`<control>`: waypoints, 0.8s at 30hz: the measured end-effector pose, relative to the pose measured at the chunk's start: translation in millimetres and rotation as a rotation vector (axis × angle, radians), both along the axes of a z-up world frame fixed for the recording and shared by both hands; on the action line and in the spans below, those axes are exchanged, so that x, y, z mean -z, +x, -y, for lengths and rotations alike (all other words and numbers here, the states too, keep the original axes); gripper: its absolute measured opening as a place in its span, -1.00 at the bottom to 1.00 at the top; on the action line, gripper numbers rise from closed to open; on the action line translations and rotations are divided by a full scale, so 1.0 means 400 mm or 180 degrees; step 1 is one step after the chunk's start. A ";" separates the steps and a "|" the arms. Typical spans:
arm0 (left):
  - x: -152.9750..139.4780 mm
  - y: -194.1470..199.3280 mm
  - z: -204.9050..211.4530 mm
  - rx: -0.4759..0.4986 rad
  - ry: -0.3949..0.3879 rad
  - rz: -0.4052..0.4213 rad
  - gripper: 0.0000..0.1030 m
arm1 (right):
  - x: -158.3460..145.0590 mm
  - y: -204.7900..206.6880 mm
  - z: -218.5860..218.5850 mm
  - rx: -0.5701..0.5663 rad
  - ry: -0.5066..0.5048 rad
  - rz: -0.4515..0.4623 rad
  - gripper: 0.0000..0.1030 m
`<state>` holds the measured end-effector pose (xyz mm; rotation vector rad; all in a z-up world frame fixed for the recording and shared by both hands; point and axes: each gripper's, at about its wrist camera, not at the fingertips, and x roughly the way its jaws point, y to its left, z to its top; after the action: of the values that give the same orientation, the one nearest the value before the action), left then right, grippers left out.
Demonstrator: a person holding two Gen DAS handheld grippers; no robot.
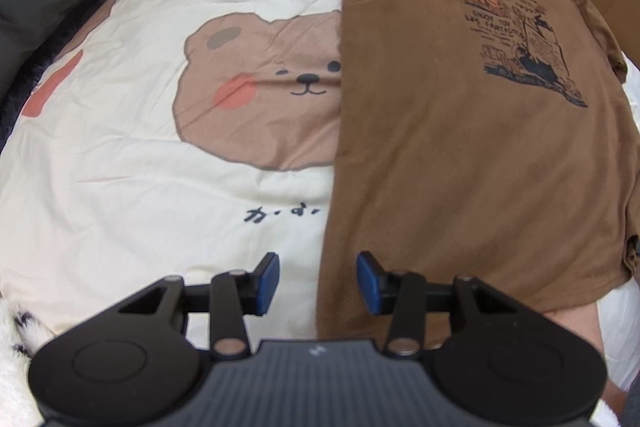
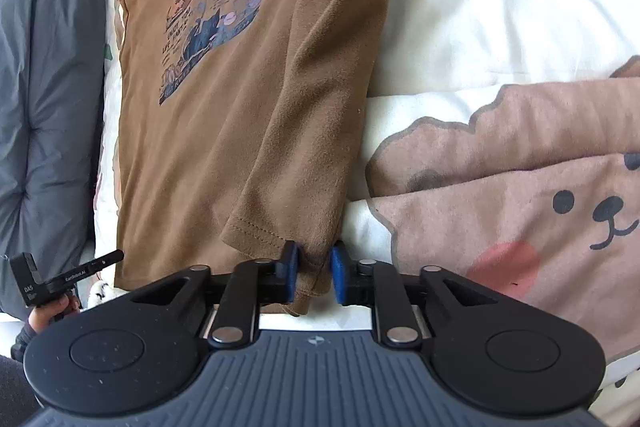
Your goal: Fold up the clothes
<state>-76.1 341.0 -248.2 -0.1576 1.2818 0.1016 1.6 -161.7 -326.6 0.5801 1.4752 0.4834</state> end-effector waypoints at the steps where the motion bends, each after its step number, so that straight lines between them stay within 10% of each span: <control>1: 0.001 -0.001 0.004 -0.0012 -0.0002 -0.0005 -0.08 | -0.009 0.002 0.002 -0.0040 -0.0033 0.0008 -0.77; 20: 0.095 0.013 -0.073 0.0097 -0.0036 -0.0147 0.15 | -0.096 -0.009 0.129 -0.0512 -0.0903 -0.0098 -0.85; 24: 0.120 0.022 -0.084 0.0112 -0.0087 -0.0150 -0.25 | -0.128 0.003 0.154 -0.0554 -0.1048 -0.0130 -0.86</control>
<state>-67.3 374.4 -296.0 -0.1567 1.3327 0.0578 2.8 -223.1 -275.4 0.2034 1.6105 0.3536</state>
